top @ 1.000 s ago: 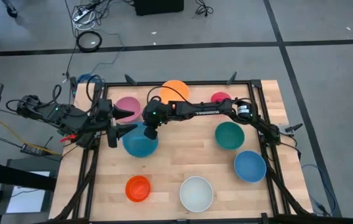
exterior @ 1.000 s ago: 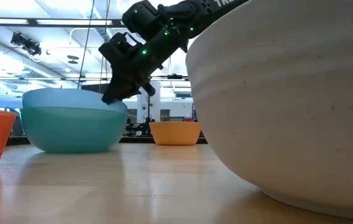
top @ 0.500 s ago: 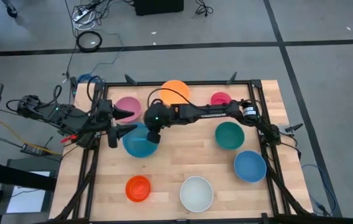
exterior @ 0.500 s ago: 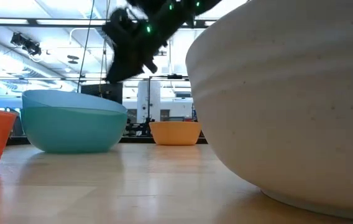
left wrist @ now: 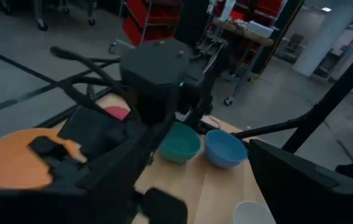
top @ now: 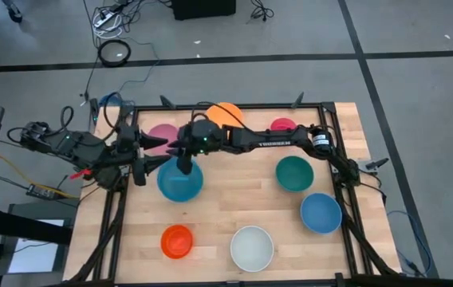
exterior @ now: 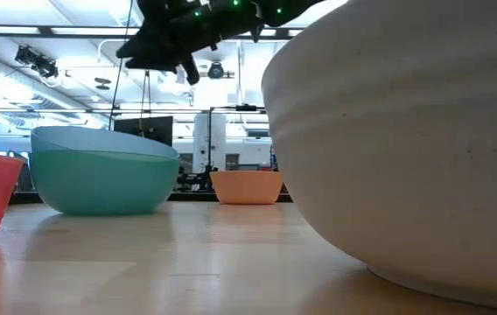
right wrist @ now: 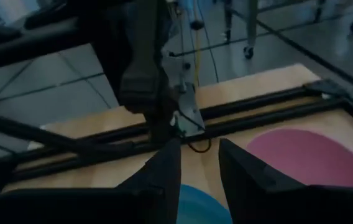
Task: Nest bowls inside each other
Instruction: Stack the light blue bowl on top of the light green bowl
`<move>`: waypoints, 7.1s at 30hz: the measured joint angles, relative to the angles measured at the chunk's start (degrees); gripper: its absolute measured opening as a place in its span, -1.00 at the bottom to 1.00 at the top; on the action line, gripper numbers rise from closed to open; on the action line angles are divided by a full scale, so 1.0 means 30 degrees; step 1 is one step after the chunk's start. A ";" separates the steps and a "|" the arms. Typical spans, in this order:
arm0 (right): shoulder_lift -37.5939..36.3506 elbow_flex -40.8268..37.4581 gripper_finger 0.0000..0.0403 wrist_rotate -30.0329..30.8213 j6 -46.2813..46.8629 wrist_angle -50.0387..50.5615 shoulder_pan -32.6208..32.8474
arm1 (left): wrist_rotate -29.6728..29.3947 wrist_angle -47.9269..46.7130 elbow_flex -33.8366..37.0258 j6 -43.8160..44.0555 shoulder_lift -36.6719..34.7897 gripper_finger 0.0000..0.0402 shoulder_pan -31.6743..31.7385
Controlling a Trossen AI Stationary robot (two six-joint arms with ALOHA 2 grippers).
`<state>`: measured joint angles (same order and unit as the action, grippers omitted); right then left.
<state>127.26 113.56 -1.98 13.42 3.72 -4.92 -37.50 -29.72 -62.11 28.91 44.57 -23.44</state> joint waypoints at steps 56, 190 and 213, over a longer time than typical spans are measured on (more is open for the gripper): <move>-0.9406 -0.1226 -0.51 1.3317 -0.0021 1.7992 0.8274 | -0.2049 0.8259 0.4029 -0.5840 0.5526 0.56 0.0017; -0.9362 -0.9508 -0.51 0.0713 -0.1943 0.8592 -0.3392 | -0.6556 -1.5105 -0.5340 0.8321 0.7759 0.39 -0.0248; -0.9836 -0.9500 -0.51 0.0597 -0.0563 0.7402 -0.0278 | -0.2909 -1.2004 0.0240 1.6487 1.0993 0.39 -0.0119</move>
<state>97.75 85.06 -0.19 11.73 25.92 -5.76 -46.23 -65.73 -61.39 78.37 77.55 -23.80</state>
